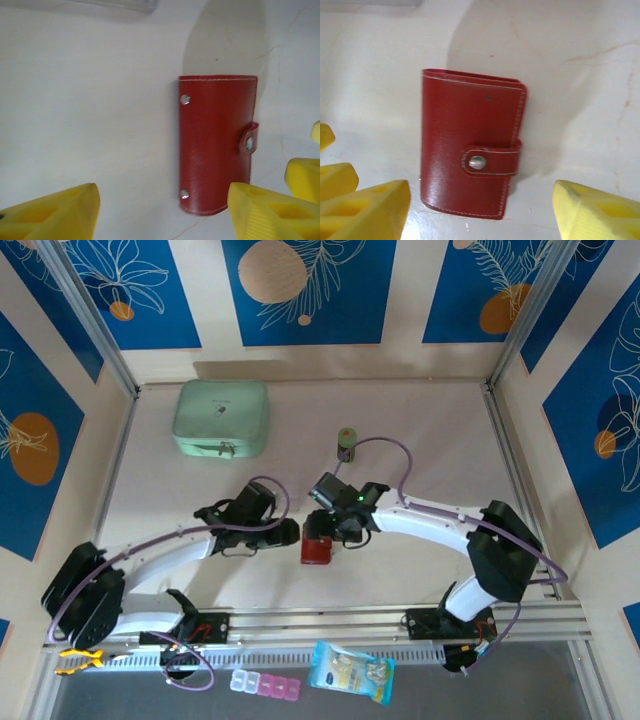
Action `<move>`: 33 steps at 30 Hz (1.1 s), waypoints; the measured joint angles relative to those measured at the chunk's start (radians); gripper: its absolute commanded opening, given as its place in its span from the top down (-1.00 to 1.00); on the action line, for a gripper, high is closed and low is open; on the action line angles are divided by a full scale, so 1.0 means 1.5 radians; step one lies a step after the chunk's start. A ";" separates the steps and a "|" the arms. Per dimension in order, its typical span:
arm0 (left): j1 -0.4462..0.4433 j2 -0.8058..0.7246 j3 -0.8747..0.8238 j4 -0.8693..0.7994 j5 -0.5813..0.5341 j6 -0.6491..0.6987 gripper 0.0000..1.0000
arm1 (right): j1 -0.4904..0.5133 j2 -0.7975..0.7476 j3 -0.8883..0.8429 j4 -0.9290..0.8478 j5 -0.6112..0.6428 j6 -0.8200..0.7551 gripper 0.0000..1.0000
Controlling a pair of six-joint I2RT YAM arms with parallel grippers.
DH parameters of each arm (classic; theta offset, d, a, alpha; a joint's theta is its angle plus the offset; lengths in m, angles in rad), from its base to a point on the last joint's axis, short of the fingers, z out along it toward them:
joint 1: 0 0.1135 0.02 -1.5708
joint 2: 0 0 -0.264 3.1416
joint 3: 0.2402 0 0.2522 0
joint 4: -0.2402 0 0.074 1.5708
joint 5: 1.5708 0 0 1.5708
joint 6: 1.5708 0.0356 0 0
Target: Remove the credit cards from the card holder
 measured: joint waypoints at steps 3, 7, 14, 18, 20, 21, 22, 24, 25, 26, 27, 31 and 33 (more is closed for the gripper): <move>-0.023 0.050 0.026 0.021 0.002 -0.006 -0.10 | -0.030 -0.025 -0.041 0.010 -0.023 -0.003 -0.32; -0.040 0.104 0.049 0.046 0.002 -0.010 -0.01 | -0.063 -0.063 -0.083 0.017 -0.047 -0.004 -0.28; -0.062 0.161 0.053 0.077 0.005 -0.022 0.13 | -0.103 -0.119 -0.117 0.025 -0.073 -0.012 -0.19; -0.085 0.169 0.053 0.095 0.007 -0.035 0.19 | -0.112 -0.127 -0.123 0.025 -0.084 -0.014 -0.15; -0.093 0.168 0.053 0.102 0.007 -0.045 0.20 | -0.112 -0.127 -0.124 0.026 -0.090 -0.017 -0.13; -0.095 0.168 0.053 0.104 0.007 -0.047 0.19 | -0.112 -0.127 -0.124 0.026 -0.093 -0.017 -0.13; -0.096 0.167 0.053 0.105 0.007 -0.050 0.18 | -0.112 -0.127 -0.124 0.028 -0.095 -0.017 -0.13; -0.096 0.158 0.053 0.103 0.000 -0.054 0.13 | -0.112 -0.127 -0.125 0.033 -0.100 -0.018 -0.12; -0.096 0.150 0.053 0.101 -0.005 -0.057 0.12 | -0.112 -0.127 -0.125 0.036 -0.104 -0.019 -0.11; -0.096 0.140 0.053 0.096 -0.010 -0.059 0.12 | -0.112 -0.127 -0.125 0.040 -0.109 -0.019 -0.09; -0.096 0.128 0.053 0.091 -0.018 -0.060 0.12 | -0.112 -0.126 -0.125 0.043 -0.116 -0.020 -0.05; -0.096 0.091 0.053 0.080 -0.032 -0.065 0.24 | -0.110 -0.102 -0.117 0.039 -0.137 -0.028 0.09; -0.096 0.087 0.053 0.081 -0.032 -0.067 0.39 | -0.106 -0.079 -0.105 0.036 -0.138 -0.032 0.14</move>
